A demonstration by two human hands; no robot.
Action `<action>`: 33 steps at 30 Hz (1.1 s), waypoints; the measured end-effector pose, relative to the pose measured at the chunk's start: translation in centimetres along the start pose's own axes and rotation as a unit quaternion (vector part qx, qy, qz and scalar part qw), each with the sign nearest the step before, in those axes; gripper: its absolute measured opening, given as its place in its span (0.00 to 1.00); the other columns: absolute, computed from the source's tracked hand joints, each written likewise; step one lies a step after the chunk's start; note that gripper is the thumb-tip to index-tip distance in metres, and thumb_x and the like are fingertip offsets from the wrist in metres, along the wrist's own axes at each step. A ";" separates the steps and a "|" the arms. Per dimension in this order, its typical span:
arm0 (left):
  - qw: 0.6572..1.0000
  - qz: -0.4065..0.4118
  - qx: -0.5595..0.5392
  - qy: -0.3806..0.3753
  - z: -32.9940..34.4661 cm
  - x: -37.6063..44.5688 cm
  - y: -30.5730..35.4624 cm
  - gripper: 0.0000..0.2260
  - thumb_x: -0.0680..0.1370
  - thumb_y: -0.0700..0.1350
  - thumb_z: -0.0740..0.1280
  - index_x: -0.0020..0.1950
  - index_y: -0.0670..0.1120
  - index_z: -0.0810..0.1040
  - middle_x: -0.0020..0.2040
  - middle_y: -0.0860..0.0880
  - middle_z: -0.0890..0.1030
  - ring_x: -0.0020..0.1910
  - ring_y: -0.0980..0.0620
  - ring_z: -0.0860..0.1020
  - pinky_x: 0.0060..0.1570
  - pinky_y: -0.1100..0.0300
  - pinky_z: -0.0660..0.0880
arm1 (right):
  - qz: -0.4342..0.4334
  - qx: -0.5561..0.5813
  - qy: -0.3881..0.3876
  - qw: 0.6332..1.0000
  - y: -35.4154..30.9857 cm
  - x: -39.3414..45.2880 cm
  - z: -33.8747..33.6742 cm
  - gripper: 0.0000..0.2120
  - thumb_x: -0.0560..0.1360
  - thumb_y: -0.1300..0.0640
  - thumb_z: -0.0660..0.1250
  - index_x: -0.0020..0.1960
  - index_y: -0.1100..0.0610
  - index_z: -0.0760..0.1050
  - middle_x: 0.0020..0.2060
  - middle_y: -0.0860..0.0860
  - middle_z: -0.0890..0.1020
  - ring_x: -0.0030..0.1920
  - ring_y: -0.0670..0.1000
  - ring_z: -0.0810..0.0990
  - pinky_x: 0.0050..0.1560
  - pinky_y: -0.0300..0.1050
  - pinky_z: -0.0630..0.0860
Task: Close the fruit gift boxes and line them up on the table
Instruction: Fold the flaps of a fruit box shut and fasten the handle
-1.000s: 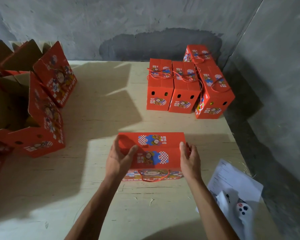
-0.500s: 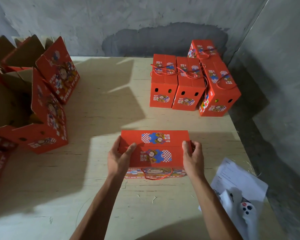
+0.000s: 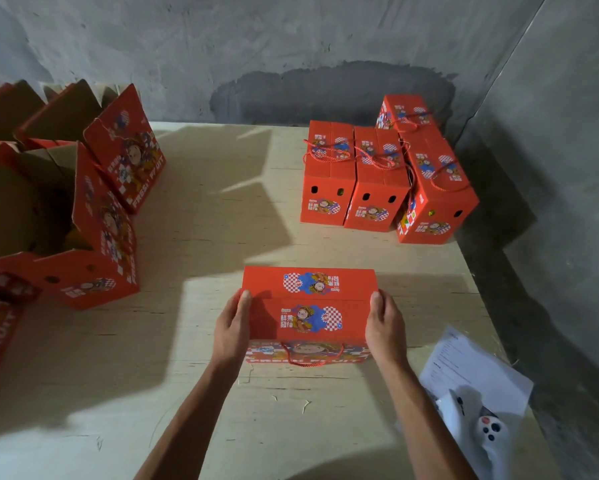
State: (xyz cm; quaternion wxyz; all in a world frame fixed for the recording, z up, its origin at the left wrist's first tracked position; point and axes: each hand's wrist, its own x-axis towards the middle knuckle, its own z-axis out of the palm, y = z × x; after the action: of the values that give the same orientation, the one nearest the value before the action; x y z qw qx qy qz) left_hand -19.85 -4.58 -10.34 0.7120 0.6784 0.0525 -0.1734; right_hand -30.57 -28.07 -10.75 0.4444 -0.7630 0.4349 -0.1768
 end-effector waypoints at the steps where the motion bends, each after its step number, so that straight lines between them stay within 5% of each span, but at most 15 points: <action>1: 1.000 0.003 -0.001 0.001 0.1 0.0 0.0 0.12 0.84 0.56 0.63 0.57 0.57 0.85 0.52 0.54 0.87 0.52 0.52 0.85 0.47 0.57 0.83 | -0.001 -0.003 0.002 1.000 0.0 0.0 0.0 0.19 0.87 0.46 0.53 0.63 0.55 0.78 0.47 0.48 0.82 0.42 0.47 0.79 0.42 0.42 0.70; 6: 1.000 -0.003 0.005 0.018 0.1 0.3 -0.1 0.12 0.84 0.55 0.64 0.57 0.55 0.86 0.50 0.54 0.87 0.52 0.51 0.85 0.51 0.52 0.83 | -0.005 -0.018 0.016 1.000 0.1 -0.1 0.3 0.20 0.87 0.45 0.52 0.61 0.54 0.79 0.45 0.49 0.83 0.39 0.39 0.77 0.33 0.33 0.69; 10: 0.999 0.008 0.016 0.033 0.2 0.5 -0.2 0.11 0.83 0.52 0.66 0.49 0.65 0.86 0.47 0.56 0.87 0.48 0.55 0.85 0.50 0.51 0.83 | -0.011 -0.019 0.028 0.999 0.3 0.1 0.6 0.20 0.86 0.47 0.54 0.61 0.56 0.80 0.51 0.55 0.85 0.49 0.58 0.82 0.45 0.43 0.73; 14: 0.999 0.011 0.017 0.028 0.0 0.8 -0.3 0.10 0.83 0.53 0.66 0.49 0.65 0.86 0.48 0.54 0.88 0.51 0.51 0.86 0.51 0.48 0.84 | -0.011 -0.011 0.031 0.999 0.2 0.0 0.6 0.20 0.86 0.46 0.54 0.62 0.55 0.80 0.52 0.56 0.85 0.52 0.59 0.82 0.48 0.47 0.73; 19: 0.999 0.015 0.049 0.010 -0.6 1.1 -0.2 0.06 0.80 0.56 0.71 0.54 0.58 0.85 0.49 0.52 0.88 0.48 0.50 0.86 0.45 0.53 0.84 | -0.017 0.003 -0.021 1.000 -0.5 -0.8 -0.1 0.21 0.78 0.34 0.66 0.61 0.48 0.78 0.45 0.41 0.83 0.41 0.40 0.83 0.31 0.31 0.73; 23: 0.994 0.005 0.109 0.002 0.1 1.4 0.3 0.22 0.72 0.59 0.78 0.61 0.51 0.81 0.51 0.52 0.87 0.45 0.54 0.87 0.46 0.51 0.85 | -0.014 0.008 -0.045 0.999 -1.1 -0.9 -0.4 0.27 0.71 0.32 0.73 0.62 0.48 0.76 0.46 0.40 0.83 0.36 0.32 0.81 0.27 0.25 0.70; 28: 0.985 0.034 0.166 0.013 0.4 1.4 0.5 0.22 0.71 0.62 0.77 0.60 0.54 0.81 0.48 0.55 0.86 0.41 0.60 0.85 0.37 0.64 0.81 | -0.029 -0.042 -0.076 0.996 -1.4 -0.6 -0.7 0.26 0.75 0.30 0.65 0.62 0.48 0.73 0.46 0.43 0.83 0.39 0.39 0.82 0.29 0.30 0.72; 31: 0.985 0.023 0.166 0.026 0.5 1.3 0.5 0.21 0.68 0.66 0.74 0.56 0.57 0.82 0.45 0.56 0.86 0.40 0.59 0.85 0.40 0.59 0.83 | -0.032 -0.055 -0.081 0.995 -1.3 -0.5 -0.7 0.24 0.77 0.33 0.65 0.63 0.50 0.72 0.47 0.46 0.83 0.40 0.40 0.82 0.30 0.30 0.72; 33: 0.985 0.022 0.169 0.019 0.4 1.5 0.4 0.19 0.68 0.66 0.74 0.54 0.58 0.82 0.44 0.56 0.87 0.40 0.58 0.86 0.39 0.59 0.83 | -0.034 -0.062 -0.071 0.995 -1.3 -0.6 -0.5 0.23 0.79 0.36 0.64 0.64 0.52 0.72 0.49 0.49 0.84 0.42 0.45 0.83 0.36 0.38 0.78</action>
State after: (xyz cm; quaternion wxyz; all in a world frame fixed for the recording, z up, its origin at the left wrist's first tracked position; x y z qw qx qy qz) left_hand -18.42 -5.20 -10.44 0.5898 0.7930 0.0210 -0.1511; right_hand -30.59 -27.51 -9.37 0.4199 -0.8140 0.3863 -0.1093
